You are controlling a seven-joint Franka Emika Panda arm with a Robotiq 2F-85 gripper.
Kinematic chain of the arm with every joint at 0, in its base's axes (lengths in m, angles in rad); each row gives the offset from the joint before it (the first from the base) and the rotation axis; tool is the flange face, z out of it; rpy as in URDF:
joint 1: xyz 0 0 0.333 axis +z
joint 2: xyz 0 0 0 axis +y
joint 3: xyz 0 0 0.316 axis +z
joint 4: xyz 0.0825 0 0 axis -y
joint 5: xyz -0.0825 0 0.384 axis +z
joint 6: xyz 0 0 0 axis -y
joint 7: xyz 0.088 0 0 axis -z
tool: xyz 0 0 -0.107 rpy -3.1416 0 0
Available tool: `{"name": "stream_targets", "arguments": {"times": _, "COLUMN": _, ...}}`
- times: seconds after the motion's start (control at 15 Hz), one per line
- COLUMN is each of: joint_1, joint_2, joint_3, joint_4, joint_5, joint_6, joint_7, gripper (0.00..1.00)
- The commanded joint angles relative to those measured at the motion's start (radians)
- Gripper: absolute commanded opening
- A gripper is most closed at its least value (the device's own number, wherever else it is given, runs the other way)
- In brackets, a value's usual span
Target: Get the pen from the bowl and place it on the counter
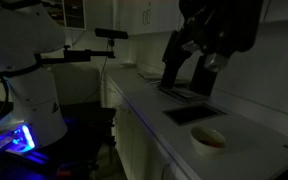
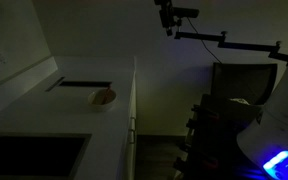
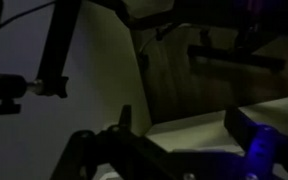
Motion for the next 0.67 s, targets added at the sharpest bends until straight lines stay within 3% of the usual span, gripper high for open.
{"name": "stream_targets", "arguments": {"times": 0.0, "joint_1": 0.01, "joint_2": 0.0, "joint_3": -0.009, "joint_4": 0.002, "joint_5": -0.001, "joint_6": -0.002, "joint_7": 0.001, "gripper": 1.0}}
{"name": "stream_targets", "arguments": {"times": 0.27, "joint_1": 0.01, "joint_2": 0.0, "joint_3": -0.009, "joint_4": 0.003, "joint_5": -0.001, "joint_6": -0.002, "joint_7": 0.001, "gripper": 1.0}}
{"name": "stream_targets", "arguments": {"times": 0.6, "joint_1": 0.076, "joint_2": 0.067, "joint_3": 0.021, "joint_4": 0.026, "joint_5": -0.012, "joint_6": 0.097, "joint_7": -0.186, "gripper": 1.0}}
